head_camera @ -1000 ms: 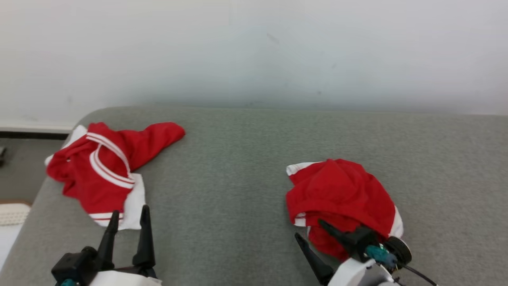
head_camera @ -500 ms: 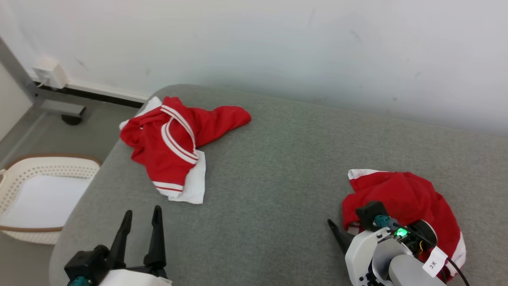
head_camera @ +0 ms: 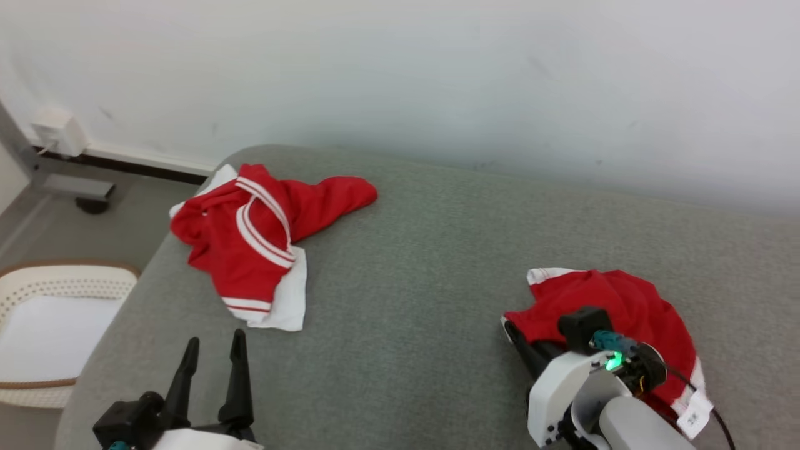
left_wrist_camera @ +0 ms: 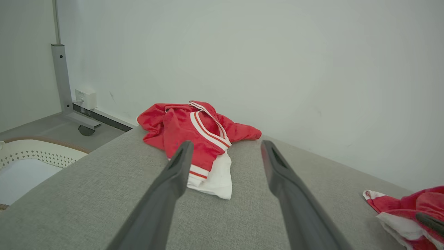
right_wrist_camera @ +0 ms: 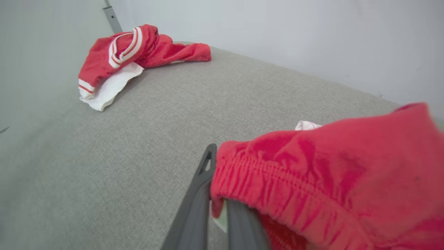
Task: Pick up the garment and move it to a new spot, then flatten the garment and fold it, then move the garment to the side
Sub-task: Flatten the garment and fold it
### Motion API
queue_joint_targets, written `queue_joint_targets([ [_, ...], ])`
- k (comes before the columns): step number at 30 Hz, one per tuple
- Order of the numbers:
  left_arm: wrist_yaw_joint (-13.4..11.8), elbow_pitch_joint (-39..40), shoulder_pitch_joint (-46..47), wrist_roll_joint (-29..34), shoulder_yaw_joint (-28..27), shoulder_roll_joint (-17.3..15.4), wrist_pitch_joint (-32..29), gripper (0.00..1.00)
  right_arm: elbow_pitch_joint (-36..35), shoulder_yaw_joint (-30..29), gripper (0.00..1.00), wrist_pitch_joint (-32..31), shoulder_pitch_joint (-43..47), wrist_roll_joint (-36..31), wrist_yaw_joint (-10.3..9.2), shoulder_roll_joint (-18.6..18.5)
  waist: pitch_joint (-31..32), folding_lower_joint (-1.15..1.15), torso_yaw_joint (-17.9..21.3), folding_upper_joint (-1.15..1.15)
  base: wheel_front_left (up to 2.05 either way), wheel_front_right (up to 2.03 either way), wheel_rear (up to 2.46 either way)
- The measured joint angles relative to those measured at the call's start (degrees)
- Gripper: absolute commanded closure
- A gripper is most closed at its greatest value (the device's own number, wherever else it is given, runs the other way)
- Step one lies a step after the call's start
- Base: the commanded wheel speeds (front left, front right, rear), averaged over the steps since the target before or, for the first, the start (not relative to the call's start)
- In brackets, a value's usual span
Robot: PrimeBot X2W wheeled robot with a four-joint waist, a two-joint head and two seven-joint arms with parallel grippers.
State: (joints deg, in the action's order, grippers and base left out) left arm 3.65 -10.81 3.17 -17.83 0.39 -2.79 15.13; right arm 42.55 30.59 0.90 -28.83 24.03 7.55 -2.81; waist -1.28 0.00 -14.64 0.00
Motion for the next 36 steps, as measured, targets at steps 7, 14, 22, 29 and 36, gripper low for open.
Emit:
queue_joint_targets([
  [7,0.3,0.3,-0.4,0.1,-0.3,0.0,0.0,0.00,-17.7,-0.7,1.00,-8.5,4.3,16.4,0.00,-3.6,-0.2,0.00,5.8,0.00,0.00,0.00,0.00],
  [14,1.0,0.3,0.2,0.7,-1.0,0.0,0.0,0.00,-37.7,-6.4,1.00,-19.2,11.5,27.9,-0.01,-15.5,-1.4,0.00,12.5,0.00,0.00,0.00,0.00],
  [22,1.9,0.2,2.0,2.0,-1.0,0.0,0.0,0.00,-43.8,-15.5,1.00,-27.0,16.9,36.3,-0.01,-23.8,-3.9,0.00,18.7,0.00,0.00,0.00,0.00],
  [29,2.9,-0.1,4.2,2.8,-0.8,0.0,0.0,0.00,-35.4,-18.8,1.00,-29.1,15.0,34.2,-0.01,-26.9,-7.9,0.00,20.4,0.00,0.00,0.00,0.00],
  [36,3.4,-0.8,6.5,3.0,-0.4,0.0,0.0,0.00,-24.3,-19.9,1.00,-28.1,10.4,28.5,-0.01,-28.0,-11.0,0.00,19.0,0.00,0.00,0.00,0.00],
])
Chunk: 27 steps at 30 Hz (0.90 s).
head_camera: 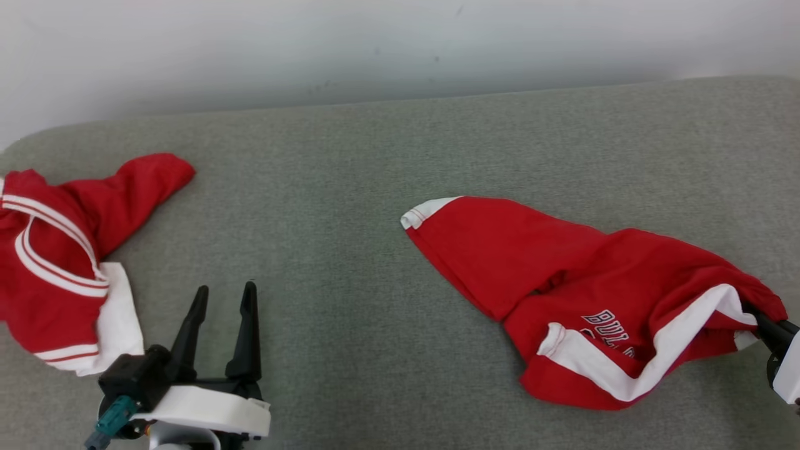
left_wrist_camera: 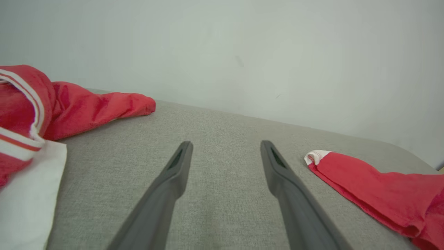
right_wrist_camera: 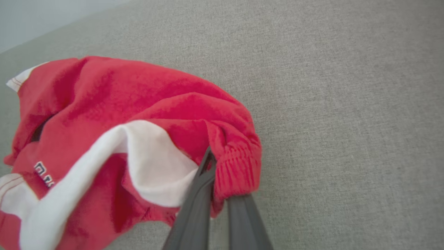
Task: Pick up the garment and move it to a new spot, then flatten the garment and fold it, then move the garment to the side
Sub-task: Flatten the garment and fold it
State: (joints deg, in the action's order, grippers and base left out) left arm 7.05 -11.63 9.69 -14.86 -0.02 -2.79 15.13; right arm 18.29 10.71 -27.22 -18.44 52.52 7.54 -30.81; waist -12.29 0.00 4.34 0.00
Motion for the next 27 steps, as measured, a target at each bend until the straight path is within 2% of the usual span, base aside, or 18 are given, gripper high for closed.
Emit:
queue_joint_targets([
  [1,0.0,-0.2,0.0,0.0,0.1,0.0,0.0,0.00,1.1,0.1,1.00,0.2,-0.5,-0.3,0.00,0.0,-0.2,0.00,-0.4,0.00,0.00,0.00,0.00],
  [2,0.0,-0.3,0.1,0.0,0.1,0.0,0.0,0.00,2.0,0.4,0.93,0.5,-0.9,-0.6,0.00,0.0,-0.3,0.00,-0.7,0.00,0.00,0.00,0.00],
  [3,0.1,-0.4,0.1,0.0,0.1,0.0,0.0,0.00,2.6,0.7,0.51,1.0,-1.2,-0.7,0.00,0.1,-0.3,0.00,-1.0,0.00,0.00,0.00,0.00],
  [4,0.1,-0.5,0.1,0.0,0.1,0.0,0.0,0.00,3.0,1.0,0.00,1.3,-1.5,-0.8,0.00,0.2,-0.2,0.00,-1.2,0.00,0.00,0.00,0.00],
  [10,0.1,-0.7,-0.2,-0.4,-0.5,0.0,0.0,0.00,3.6,2.5,0.00,1.2,-1.0,0.2,0.00,-0.7,2.2,0.00,-1.4,0.00,0.00,0.00,0.00],
  [15,0.0,-0.7,-1.2,-0.6,-0.5,0.0,0.0,0.00,3.2,2.4,0.00,-3.4,2.5,1.0,0.00,-2.5,5.1,0.00,-0.7,0.00,0.00,0.00,0.00],
  [21,-0.4,-0.5,-2.5,-0.7,-0.5,0.0,0.0,0.00,-1.5,-1.8,0.00,-6.0,7.1,-1.2,0.00,-4.8,7.5,-0.01,0.8,0.00,0.00,0.00,0.00],
  [24,-0.5,0.0,-2.8,-0.8,0.1,0.0,0.0,0.00,-6.3,-5.1,0.00,-3.8,8.4,-4.0,0.00,-4.1,8.2,-0.01,1.4,0.00,0.00,0.00,0.00],
  [27,-0.4,0.7,-2.9,-1.1,1.4,0.0,0.0,0.00,-11.8,-8.1,0.00,-0.2,9.5,-7.3,0.01,-0.8,8.5,-0.01,1.8,0.00,0.00,0.00,0.00],
])
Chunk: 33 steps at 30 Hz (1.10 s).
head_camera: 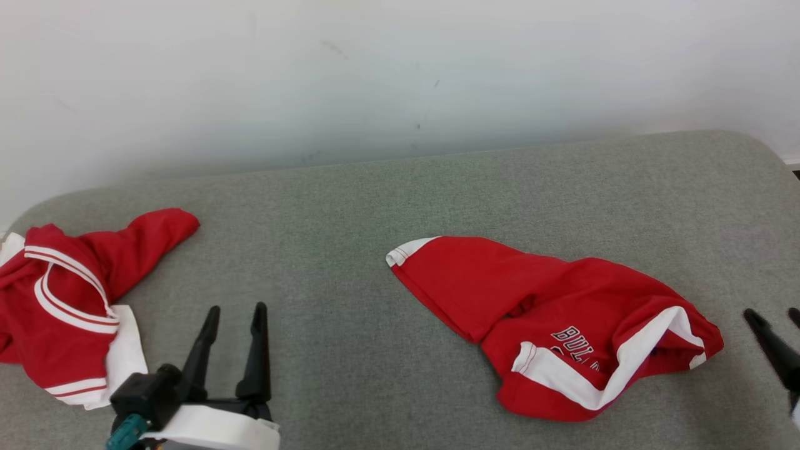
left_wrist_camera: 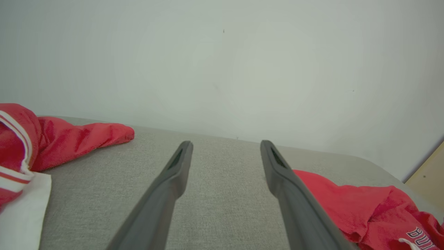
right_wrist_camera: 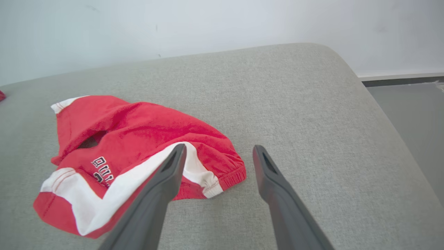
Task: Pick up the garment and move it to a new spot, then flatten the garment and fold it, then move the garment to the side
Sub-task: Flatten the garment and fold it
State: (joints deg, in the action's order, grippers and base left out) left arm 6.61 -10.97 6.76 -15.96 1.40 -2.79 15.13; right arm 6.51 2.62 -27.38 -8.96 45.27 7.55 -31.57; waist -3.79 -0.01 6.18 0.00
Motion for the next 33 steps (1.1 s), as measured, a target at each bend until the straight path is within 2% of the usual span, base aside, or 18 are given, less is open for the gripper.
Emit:
queue_joint_targets([
  [7,0.4,-0.5,0.4,-3.3,6.1,0.0,-0.7,0.00,-7.7,-2.9,0.00,9.1,3.4,-8.1,0.00,8.6,0.2,0.00,0.5,0.00,0.00,0.00,0.00],
  [15,0.7,2.2,2.9,-7.2,15.4,-0.5,-9.6,0.00,-9.4,-6.1,0.00,21.2,5.0,-13.0,0.00,15.3,-0.4,0.00,1.7,0.00,0.00,0.00,0.00],
  [20,0.9,5.2,5.3,-12.8,25.1,-2.2,-17.8,0.00,-7.8,-7.7,0.00,28.2,5.3,-15.1,0.00,17.9,-1.4,0.00,2.9,0.00,0.00,0.00,0.00],
  [24,0.9,5.4,7.8,-16.6,31.2,-4.0,-24.1,0.00,-5.4,-7.4,0.00,30.5,5.2,-15.5,-0.01,18.7,-2.1,0.00,4.2,0.00,0.00,0.00,0.00],
  [30,0.9,1.6,12.5,-20.0,35.7,-4.7,-28.8,0.00,-2.7,-6.1,0.00,32.4,4.2,-15.5,0.00,19.1,-3.7,0.00,6.2,0.00,0.00,0.00,0.00],
  [33,0.8,-1.5,15.8,-17.2,37.0,-5.4,-29.8,0.00,-1.5,-5.6,0.00,33.6,3.4,-15.3,0.00,19.6,-5.1,0.00,7.2,0.00,0.00,0.00,0.00],
])
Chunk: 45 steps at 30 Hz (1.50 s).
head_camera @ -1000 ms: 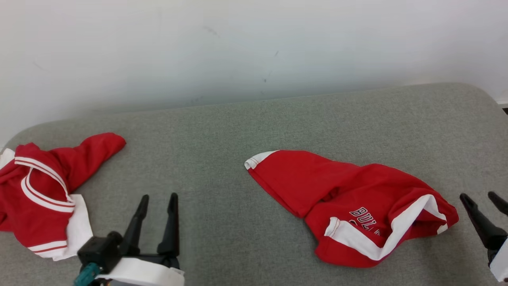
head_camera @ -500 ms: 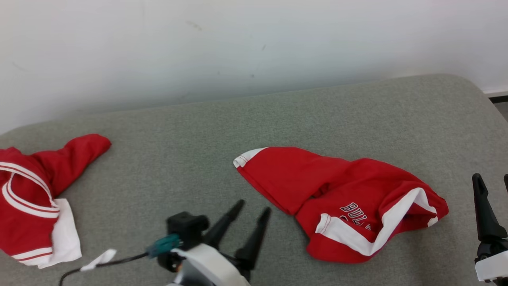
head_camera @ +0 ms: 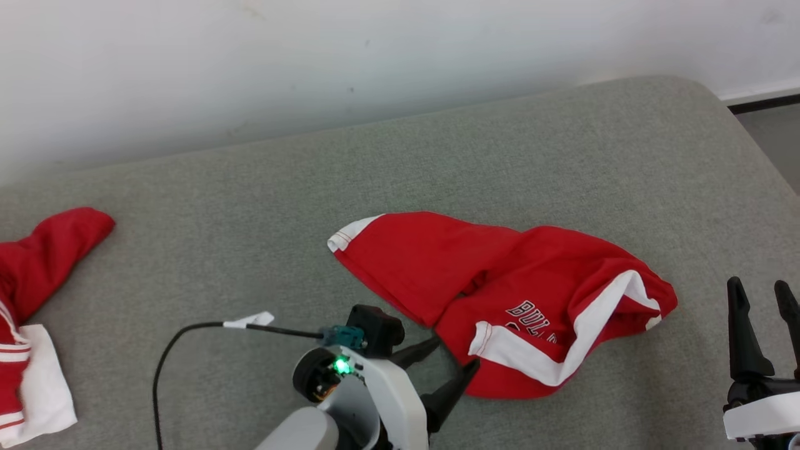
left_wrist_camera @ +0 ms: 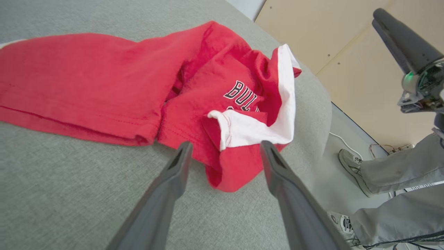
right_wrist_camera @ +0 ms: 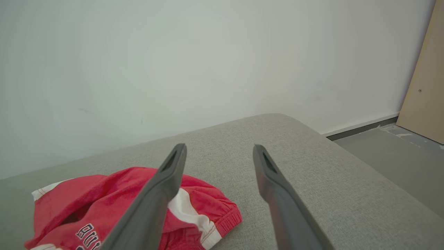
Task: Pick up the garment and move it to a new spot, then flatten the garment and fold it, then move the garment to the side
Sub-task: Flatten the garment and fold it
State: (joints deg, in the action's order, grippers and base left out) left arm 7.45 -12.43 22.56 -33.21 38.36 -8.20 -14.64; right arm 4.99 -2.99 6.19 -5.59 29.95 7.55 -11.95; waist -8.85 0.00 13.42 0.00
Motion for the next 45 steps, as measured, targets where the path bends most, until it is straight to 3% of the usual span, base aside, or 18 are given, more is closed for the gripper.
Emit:
queue_joint_targets([
  [10,0.0,-7.1,4.6,-2.2,2.4,2.6,-0.4,0.00,3.8,3.1,0.00,2.9,-2.5,0.5,0.00,1.0,-3.7,0.00,3.8,0.00,0.00,0.00,0.00],
  [11,0.0,-7.7,4.9,-2.4,2.5,2.8,0.1,0.20,4.2,3.3,0.00,3.1,-2.6,0.7,0.00,1.0,-3.8,0.00,4.0,0.00,0.00,0.00,0.00],
  [12,0.0,-8.3,5.2,-2.6,2.6,2.9,0.6,0.70,4.6,3.4,0.00,3.4,-2.6,0.8,0.00,1.0,-3.9,0.00,4.2,0.00,0.00,0.00,0.00],
  [13,0.0,-8.8,5.4,-2.8,2.6,3.0,1.2,1.00,5.0,3.6,0.00,3.5,-2.6,0.8,0.00,1.0,-3.7,0.00,4.2,0.00,0.00,0.00,0.00],
  [23,0.0,-9.0,5.7,-6.4,-0.4,2.4,8.8,1.00,7.7,3.9,0.00,4.5,-3.3,2.0,0.00,-1.3,-0.3,0.00,0.4,0.00,0.00,0.00,0.00],
  [35,-4.8,-5.1,-2.1,-6.2,-6.8,-5.3,17.4,1.00,8.5,5.6,0.00,3.3,-2.1,2.4,0.00,-2.5,3.2,0.00,-7.4,0.00,0.00,0.00,0.00],
  [42,-6.2,-9.2,-6.5,-7.7,-9.7,-5.8,21.8,1.00,9.6,6.9,0.00,3.2,-2.2,3.1,0.00,-3.1,2.8,0.00,-8.9,0.01,0.00,0.00,0.00],
  [43,-5.9,-9.8,-6.7,-7.7,-9.6,-5.8,22.1,0.91,9.8,7.2,0.00,3.3,-2.3,3.2,0.00,-3.1,2.8,0.01,-9.1,0.00,0.00,0.00,0.00],
  [45,-5.6,-11.2,-6.7,-7.7,-9.2,-5.6,22.8,0.51,10.0,7.7,0.00,3.3,-2.4,3.3,0.00,-3.1,2.9,0.00,-9.3,0.00,0.00,0.00,0.00],
])
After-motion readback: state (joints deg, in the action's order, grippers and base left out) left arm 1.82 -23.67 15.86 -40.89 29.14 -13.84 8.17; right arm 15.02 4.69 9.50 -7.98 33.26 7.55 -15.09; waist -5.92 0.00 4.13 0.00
